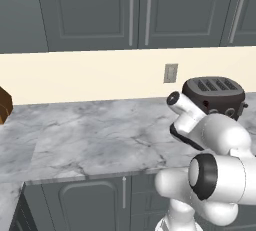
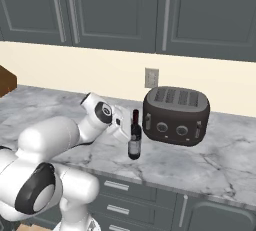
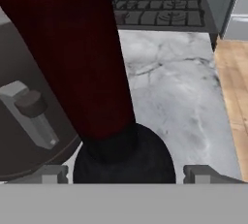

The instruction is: There is a wine glass and glass cup on the dining counter. Place the wine bottle next to the wine glass and the juice bottle next to the glass cup.

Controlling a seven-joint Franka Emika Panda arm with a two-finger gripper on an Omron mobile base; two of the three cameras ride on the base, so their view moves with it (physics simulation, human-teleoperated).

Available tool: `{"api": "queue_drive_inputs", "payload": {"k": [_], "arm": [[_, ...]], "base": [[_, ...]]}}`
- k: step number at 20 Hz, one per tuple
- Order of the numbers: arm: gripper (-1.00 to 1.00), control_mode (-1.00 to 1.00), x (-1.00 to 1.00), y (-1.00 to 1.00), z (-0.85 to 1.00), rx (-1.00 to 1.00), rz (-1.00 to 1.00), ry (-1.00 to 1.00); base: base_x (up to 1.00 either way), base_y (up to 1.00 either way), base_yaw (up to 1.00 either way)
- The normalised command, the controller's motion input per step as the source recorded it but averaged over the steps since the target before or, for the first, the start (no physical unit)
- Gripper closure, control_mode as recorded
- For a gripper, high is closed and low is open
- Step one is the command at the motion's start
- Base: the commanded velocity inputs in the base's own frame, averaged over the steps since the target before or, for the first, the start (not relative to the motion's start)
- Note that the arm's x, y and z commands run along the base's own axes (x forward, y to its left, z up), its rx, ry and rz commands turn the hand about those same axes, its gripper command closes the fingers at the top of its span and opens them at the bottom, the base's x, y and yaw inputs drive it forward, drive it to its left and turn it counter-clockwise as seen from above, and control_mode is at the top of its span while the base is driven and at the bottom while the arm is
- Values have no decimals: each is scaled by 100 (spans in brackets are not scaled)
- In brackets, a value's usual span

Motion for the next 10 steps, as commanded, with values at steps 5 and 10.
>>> {"api": "queue_drive_inputs", "payload": {"k": [5,10], "arm": [[100,-100,-5,-6,-3,0,8,4],[100,-100,-18,6,18,0,4,0]], "base": [[0,0,0],[0,0,0]]}}
